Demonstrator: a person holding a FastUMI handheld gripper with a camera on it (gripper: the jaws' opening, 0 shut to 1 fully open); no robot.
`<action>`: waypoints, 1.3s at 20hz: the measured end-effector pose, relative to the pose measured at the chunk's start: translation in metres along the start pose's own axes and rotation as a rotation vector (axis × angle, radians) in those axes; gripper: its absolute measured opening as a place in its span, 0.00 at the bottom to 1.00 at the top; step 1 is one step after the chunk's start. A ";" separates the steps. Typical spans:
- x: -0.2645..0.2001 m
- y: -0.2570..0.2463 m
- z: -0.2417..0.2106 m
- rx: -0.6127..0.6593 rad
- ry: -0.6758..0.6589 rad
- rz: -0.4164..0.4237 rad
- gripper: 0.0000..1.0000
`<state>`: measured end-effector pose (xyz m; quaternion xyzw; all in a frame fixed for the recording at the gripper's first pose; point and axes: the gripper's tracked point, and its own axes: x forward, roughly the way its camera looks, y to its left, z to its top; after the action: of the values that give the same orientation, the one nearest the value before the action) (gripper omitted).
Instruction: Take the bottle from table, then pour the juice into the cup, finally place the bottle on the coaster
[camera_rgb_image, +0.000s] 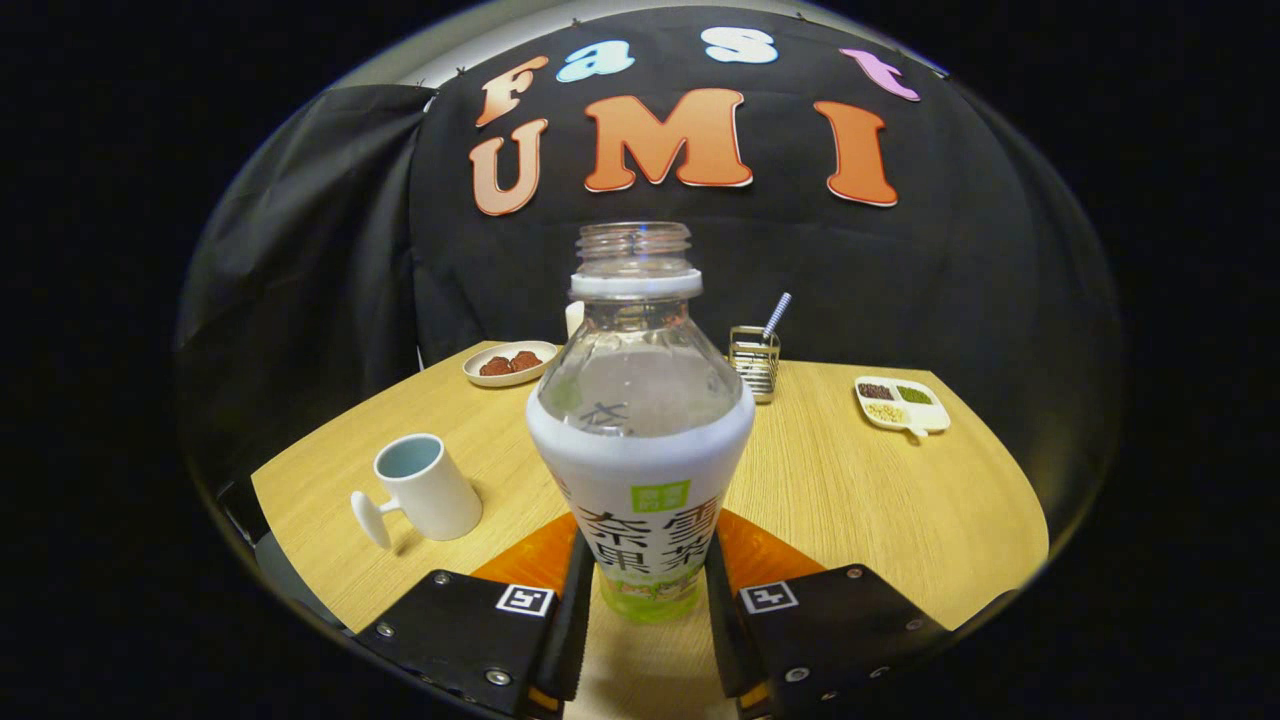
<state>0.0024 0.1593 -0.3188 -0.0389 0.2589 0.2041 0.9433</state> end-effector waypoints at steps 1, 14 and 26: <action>0.002 0.005 0.006 -0.021 0.001 0.010 0.53; 0.039 0.043 0.024 -0.367 0.115 -0.116 0.53; 0.057 0.060 0.029 -0.861 0.169 -0.189 0.52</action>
<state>0.0363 0.2398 -0.3210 -0.4678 0.2220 0.2023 0.8312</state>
